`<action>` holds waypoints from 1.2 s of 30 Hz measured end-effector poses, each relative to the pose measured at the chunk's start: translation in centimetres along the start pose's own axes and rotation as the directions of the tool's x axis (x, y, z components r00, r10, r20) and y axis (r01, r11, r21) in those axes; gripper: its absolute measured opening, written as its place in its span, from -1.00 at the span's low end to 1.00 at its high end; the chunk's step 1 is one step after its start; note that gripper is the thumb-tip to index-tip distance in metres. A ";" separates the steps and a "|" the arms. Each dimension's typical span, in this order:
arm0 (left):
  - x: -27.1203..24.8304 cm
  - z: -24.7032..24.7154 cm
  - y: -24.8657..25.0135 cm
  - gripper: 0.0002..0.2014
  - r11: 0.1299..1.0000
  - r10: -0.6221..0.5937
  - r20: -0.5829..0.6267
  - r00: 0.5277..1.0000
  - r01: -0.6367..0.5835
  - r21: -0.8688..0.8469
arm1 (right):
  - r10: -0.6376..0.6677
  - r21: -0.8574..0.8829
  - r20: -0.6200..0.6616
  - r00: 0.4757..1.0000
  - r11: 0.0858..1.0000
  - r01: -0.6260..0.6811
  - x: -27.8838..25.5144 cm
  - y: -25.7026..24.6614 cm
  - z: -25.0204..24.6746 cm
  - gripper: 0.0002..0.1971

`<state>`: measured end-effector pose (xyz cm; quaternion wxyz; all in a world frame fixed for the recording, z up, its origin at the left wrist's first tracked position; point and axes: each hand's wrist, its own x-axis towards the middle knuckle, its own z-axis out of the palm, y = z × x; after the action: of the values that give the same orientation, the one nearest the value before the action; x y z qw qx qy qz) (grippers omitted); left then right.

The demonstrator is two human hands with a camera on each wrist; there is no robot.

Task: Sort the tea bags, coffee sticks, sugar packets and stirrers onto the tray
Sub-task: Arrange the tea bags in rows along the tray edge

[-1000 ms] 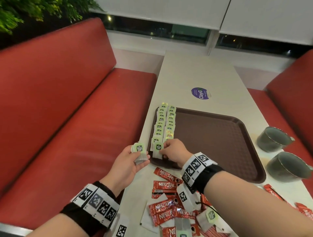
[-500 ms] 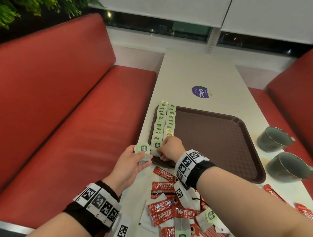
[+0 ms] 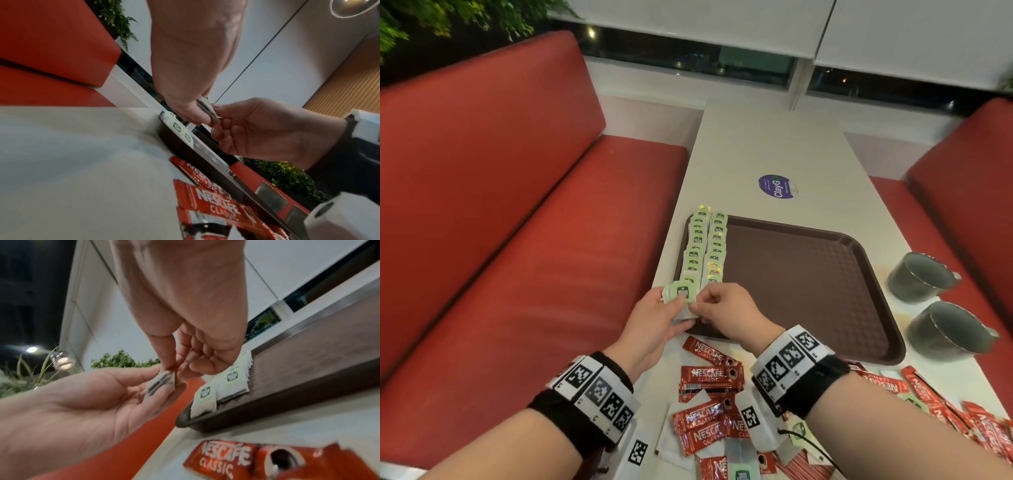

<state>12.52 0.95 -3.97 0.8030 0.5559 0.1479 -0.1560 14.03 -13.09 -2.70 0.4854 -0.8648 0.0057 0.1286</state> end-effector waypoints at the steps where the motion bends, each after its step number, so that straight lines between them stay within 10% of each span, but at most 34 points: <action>1: 0.1 0.1 0.1 -0.87 1.000 -0.005 -0.001 1.000 0.005 0.005 | 0.033 0.054 -0.023 0.999 0.998 -0.031 0.1 0.2 -0.3 -0.87; 11: 0.0 -0.4 0.4 -0.86 0.985 0.006 -0.117 0.993 0.014 0.171 | 0.321 -0.019 -0.091 0.943 0.946 -0.324 2.0 2.7 -2.0 -0.85; 26: 0.9 0.2 1.0 -0.82 0.806 0.183 -0.003 0.983 -0.148 0.573 | 0.343 -0.364 -0.053 0.938 0.868 -0.338 3.4 2.5 -1.6 -0.79; 36: 2.7 1.1 2.2 -0.80 0.249 0.116 0.085 0.990 -0.112 0.962 | 0.346 -0.457 -0.035 0.938 0.829 -0.323 3.0 2.2 -1.5 -0.67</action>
<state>15.95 0.42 -2.89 0.3073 0.9388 -0.0169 -0.1546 16.99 -15.20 -4.46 0.2390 -0.9363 0.1146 0.2302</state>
